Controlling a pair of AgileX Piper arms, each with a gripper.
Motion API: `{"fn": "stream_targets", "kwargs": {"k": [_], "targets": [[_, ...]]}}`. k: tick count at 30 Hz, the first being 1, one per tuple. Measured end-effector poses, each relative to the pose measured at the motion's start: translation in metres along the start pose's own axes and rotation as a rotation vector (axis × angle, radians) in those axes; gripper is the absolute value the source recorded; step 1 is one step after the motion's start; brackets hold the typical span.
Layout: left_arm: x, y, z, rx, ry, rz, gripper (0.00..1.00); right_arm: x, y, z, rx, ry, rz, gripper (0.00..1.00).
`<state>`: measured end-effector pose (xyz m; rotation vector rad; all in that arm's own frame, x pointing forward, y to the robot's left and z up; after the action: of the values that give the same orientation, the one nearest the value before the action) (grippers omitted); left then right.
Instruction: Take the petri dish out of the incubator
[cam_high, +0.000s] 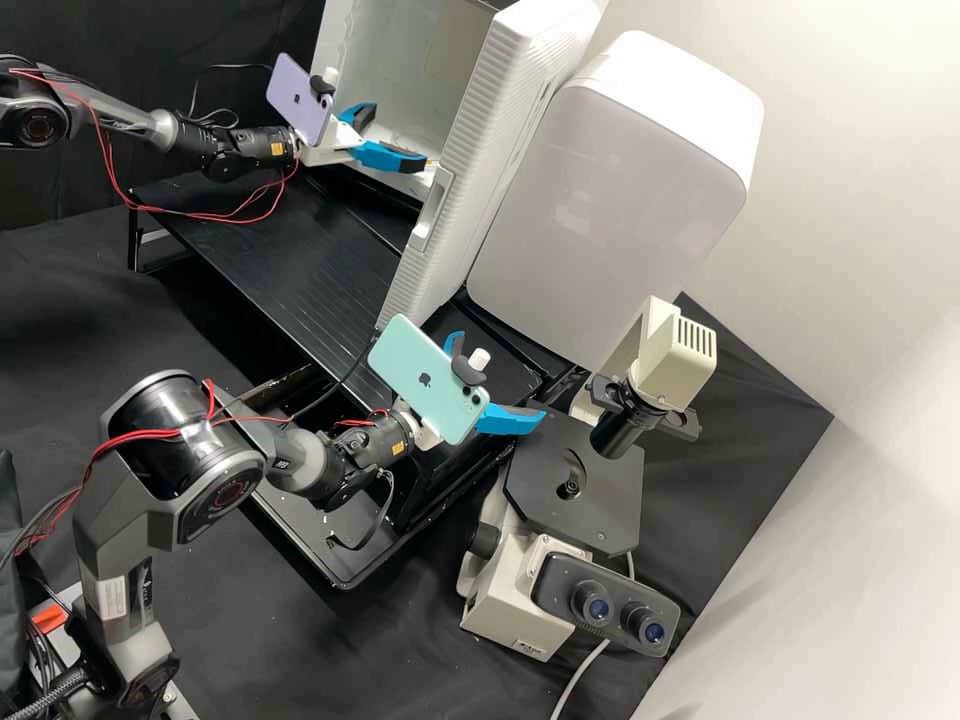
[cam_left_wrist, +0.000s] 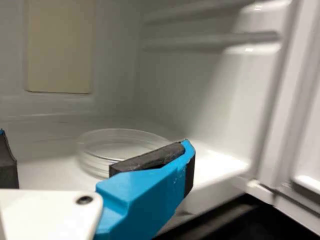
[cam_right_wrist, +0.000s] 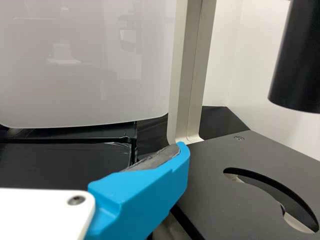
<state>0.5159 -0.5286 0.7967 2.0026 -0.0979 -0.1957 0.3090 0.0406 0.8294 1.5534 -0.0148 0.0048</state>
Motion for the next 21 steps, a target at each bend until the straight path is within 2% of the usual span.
{"fn": "stream_targets", "kwargs": {"k": [8, 16, 21], "targets": [[-0.0001, 0.0004, -0.0029, 0.036, 0.018, -0.001, 1.0, 0.0, 0.0, 0.0, 0.0, 0.0, 0.0, 1.0], [0.0013, 0.0023, 0.0007, 0.044, 0.007, -0.004, 1.0, 0.0, 0.0, 0.0, 0.0, 0.0, 0.0, 1.0], [0.0022, -0.0001, 0.0063, 0.03, -0.004, -0.017, 1.0, 0.0, 0.0, 0.0, 0.0, 0.0, 0.0, 1.0]]}}
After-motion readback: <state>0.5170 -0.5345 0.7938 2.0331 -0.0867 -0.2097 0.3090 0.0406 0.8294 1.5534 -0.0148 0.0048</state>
